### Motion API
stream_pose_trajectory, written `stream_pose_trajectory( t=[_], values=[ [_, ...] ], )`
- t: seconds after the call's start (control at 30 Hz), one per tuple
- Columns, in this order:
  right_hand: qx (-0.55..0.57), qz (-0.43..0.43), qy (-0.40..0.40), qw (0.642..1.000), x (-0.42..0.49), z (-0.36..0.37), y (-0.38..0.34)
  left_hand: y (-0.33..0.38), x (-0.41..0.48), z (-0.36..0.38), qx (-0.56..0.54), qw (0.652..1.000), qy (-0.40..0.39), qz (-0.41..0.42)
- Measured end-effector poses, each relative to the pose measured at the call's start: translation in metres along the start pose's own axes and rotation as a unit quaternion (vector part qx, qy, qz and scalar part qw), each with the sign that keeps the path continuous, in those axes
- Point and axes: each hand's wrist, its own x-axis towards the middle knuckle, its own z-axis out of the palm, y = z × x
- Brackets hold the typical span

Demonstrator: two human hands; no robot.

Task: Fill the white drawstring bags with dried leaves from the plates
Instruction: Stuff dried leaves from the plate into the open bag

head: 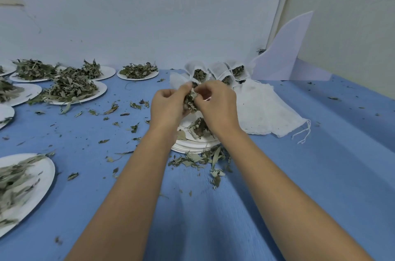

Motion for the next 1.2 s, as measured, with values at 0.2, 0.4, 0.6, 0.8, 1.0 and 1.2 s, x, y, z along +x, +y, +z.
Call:
stream_pose_trajectory(
  t=[0.2,0.4,0.6,0.8,1.0,1.2],
  values=[
    [0.131,0.050,-0.012,0.990,0.000,0.001,-0.005,-0.006,0.000,-0.006,0.049,0.997,0.034,0.048],
    [0.301,0.136,-0.102,0.938,0.003,-0.005,-0.009,-0.010,0.002,-0.010,0.157,0.975,0.115,0.103],
    [0.257,0.094,-0.192,0.943,0.000,-0.007,-0.014,-0.005,0.006,-0.009,0.037,0.987,0.155,0.015],
    [0.228,0.128,-0.102,0.960,0.003,-0.002,-0.009,0.012,0.001,-0.007,-0.131,0.987,0.032,-0.083],
    [0.301,0.195,-0.081,0.930,0.010,-0.006,-0.002,0.019,0.001,-0.012,-0.135,0.984,-0.065,-0.099],
    [0.363,0.184,-0.123,0.905,0.007,-0.008,-0.008,0.006,0.004,-0.012,0.019,1.000,-0.025,0.005]
  ],
)
